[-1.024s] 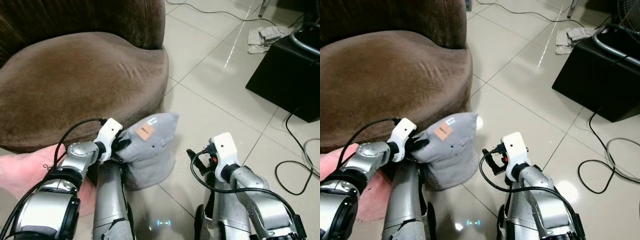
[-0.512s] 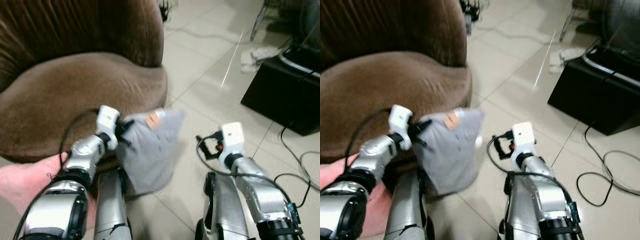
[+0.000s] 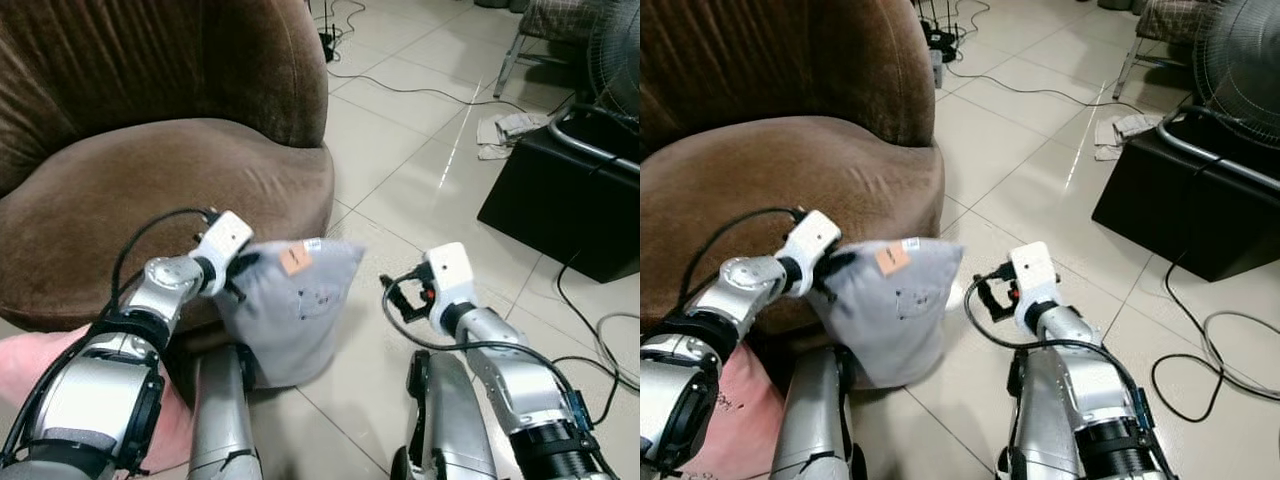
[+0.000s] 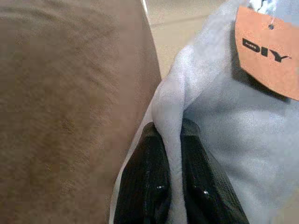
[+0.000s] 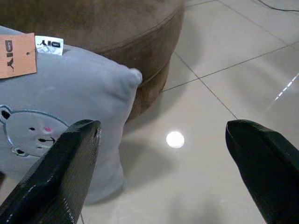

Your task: Move the pillow to the sofa from floor

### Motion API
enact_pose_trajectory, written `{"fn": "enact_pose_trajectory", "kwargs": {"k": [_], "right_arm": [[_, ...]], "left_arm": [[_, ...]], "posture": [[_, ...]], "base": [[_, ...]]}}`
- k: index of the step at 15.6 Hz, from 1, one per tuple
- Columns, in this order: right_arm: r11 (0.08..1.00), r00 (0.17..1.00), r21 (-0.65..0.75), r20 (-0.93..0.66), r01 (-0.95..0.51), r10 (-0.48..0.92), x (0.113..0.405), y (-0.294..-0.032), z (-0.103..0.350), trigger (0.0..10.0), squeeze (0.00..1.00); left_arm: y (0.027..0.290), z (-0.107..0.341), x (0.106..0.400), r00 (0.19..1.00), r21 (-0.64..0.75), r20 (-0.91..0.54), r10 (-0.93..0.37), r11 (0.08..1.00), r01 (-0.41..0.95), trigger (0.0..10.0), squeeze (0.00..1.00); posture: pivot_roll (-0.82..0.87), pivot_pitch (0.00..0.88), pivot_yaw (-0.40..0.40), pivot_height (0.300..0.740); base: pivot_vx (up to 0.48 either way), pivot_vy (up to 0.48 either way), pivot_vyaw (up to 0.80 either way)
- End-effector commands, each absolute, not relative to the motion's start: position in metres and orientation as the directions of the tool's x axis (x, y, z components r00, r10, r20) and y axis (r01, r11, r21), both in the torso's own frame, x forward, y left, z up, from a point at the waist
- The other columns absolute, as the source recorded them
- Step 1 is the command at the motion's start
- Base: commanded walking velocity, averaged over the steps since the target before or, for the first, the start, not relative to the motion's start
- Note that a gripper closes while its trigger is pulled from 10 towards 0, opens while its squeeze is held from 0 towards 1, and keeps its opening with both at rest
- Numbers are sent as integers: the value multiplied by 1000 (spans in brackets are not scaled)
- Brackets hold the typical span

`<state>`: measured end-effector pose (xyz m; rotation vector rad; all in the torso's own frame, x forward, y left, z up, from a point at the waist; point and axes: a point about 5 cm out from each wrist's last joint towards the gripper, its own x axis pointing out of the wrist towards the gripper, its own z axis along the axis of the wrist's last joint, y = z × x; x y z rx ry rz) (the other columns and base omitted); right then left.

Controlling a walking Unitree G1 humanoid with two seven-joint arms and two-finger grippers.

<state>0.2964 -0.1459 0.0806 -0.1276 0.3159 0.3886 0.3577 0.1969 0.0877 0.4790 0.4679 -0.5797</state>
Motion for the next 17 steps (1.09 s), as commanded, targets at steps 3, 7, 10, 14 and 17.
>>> {"fn": "enact_pose_trajectory", "kwargs": {"k": [3, 7, 10, 14, 17], "right_arm": [[895, 860, -88, -330, -438, 389, 293, -142, 78, 10000, 0], [889, 855, -94, -333, -448, 396, 292, -140, 75, 10000, 0], [922, 891, -79, -302, -378, 339, 294, -148, 79, 10000, 0], [963, 942, -39, -222, -265, 250, 293, -154, 93, 10000, 0], [974, 970, 11, -89, -227, 228, 293, -152, 122, 10000, 0]], "left_arm": [[201, 83, 356, 716, 363, -607, -345, 681, 636, 10000, 0], [201, 76, 352, 713, 371, -619, -328, 679, 634, 10000, 0], [194, 88, 358, 772, 248, -475, -423, 777, 578, 0, 0], [179, 104, 355, 816, 91, -177, -550, 817, 570, 0, 0], [163, 142, 344, 815, 96, 82, -573, 819, 566, 0, 0]], "posture": [[-5, 26, 28, 480], [-9, 25, 35, 480], [-11, 0, 48, 480], [-22, 0, 51, 480], [-3, 0, 51, 480]], "base": [[0, 0, 0], [0, 0, 0], [0, 0, 0], [0, 0, 0], [0, 0, 0]]}}
